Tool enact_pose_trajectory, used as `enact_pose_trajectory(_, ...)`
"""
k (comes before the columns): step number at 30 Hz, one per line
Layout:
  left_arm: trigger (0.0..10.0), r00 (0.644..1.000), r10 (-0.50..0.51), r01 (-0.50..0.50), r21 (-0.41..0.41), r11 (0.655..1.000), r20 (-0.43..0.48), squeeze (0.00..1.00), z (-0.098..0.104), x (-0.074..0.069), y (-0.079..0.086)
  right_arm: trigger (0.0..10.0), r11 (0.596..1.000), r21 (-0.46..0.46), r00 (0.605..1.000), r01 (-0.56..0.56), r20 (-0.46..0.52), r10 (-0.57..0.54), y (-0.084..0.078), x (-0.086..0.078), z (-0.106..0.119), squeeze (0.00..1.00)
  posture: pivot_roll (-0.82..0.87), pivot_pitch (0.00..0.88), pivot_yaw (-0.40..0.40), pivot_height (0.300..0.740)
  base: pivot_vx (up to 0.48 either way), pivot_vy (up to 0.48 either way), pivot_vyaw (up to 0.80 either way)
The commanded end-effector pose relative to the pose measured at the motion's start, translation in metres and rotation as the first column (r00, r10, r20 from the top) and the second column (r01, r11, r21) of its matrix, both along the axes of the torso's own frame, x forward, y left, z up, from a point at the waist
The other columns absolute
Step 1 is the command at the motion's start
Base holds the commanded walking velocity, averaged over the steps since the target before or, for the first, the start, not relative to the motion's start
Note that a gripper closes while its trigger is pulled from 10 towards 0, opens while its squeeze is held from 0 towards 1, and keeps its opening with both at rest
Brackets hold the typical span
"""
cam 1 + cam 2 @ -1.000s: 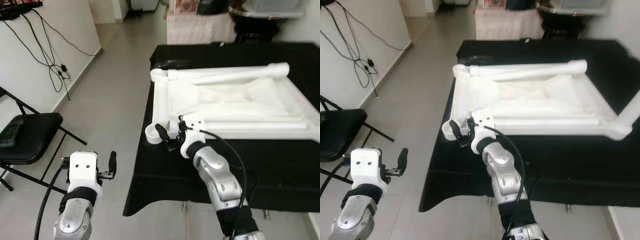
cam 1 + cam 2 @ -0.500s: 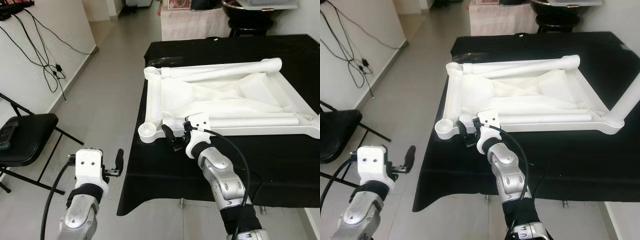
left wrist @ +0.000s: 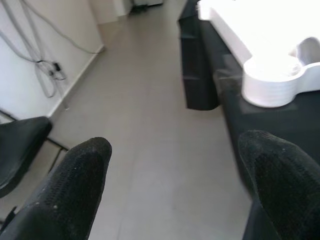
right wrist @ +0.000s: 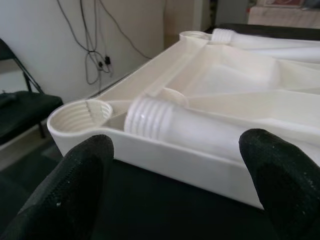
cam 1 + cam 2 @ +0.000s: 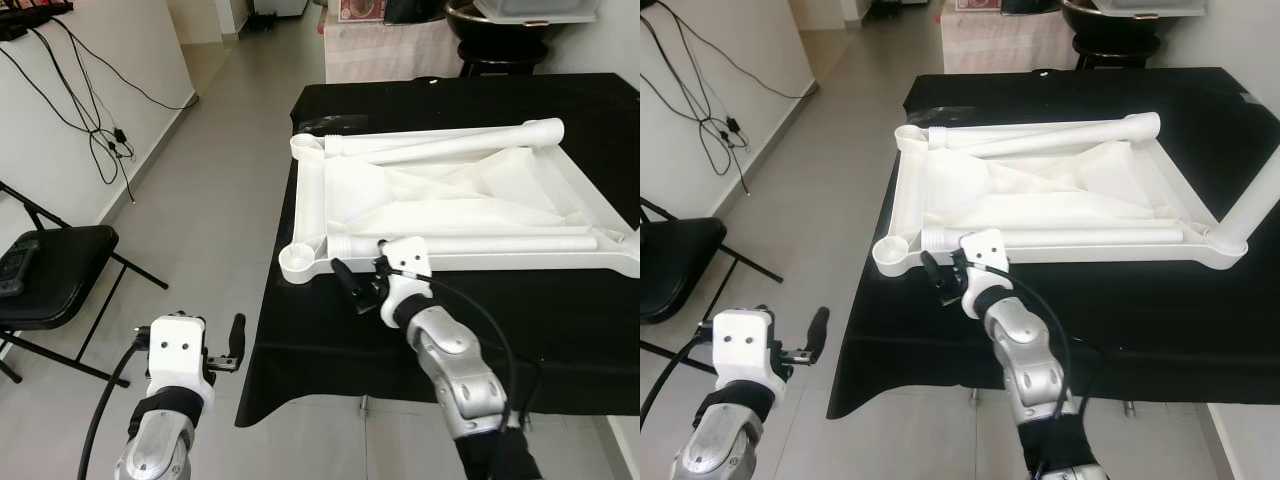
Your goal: Building children table
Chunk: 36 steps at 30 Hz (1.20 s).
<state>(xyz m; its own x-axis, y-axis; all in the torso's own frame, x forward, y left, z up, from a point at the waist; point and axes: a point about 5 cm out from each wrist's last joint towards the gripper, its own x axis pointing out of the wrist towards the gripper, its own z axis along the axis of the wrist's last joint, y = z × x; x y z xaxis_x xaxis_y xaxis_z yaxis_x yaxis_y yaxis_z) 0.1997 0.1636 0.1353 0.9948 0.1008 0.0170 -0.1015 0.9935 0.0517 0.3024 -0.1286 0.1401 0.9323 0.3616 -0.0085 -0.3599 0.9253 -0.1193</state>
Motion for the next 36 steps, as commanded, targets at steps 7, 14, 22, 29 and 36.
enact_pose_trajectory(7,10.0,0.999,0.044,-0.045,0.017,0.999,0.016,0.00,-0.002,0.008,0.006,10.0,1.000,-0.016,1.000,0.007,-0.011,-0.008,-0.001,-0.003,-0.003,0.00,-0.07,0.108,0.046,0.740,0.000,0.000,0.00)
enact_pose_trajectory(14,10.0,0.999,0.042,-0.042,0.024,0.999,0.009,0.00,-0.002,0.008,0.006,10.0,1.000,-0.010,1.000,0.008,-0.025,-0.008,0.000,-0.003,-0.004,0.00,-0.06,0.106,0.049,0.740,0.000,0.000,0.00)
enact_pose_trajectory(22,10.0,0.999,0.033,-0.033,0.020,0.999,0.018,0.00,-0.002,0.010,0.006,10.0,1.000,-0.004,0.999,-0.009,-0.041,0.008,0.002,-0.002,-0.004,0.00,-0.06,0.108,0.048,0.740,0.000,0.000,-0.40)
enact_pose_trajectory(29,10.0,1.000,0.024,-0.025,0.017,1.000,0.017,0.00,-0.002,0.010,0.005,10.0,1.000,-0.005,0.999,-0.017,-0.045,0.016,0.003,-0.003,-0.005,0.00,-0.07,0.109,0.050,0.740,0.000,0.000,-0.30)
enact_pose_trajectory(36,10.0,1.000,0.021,-0.022,0.020,1.000,0.017,0.00,-0.001,0.010,0.005,10.0,1.000,-0.003,0.999,-0.026,-0.045,0.025,0.003,-0.003,-0.004,0.00,-0.07,0.110,0.050,0.740,0.000,0.000,0.00)
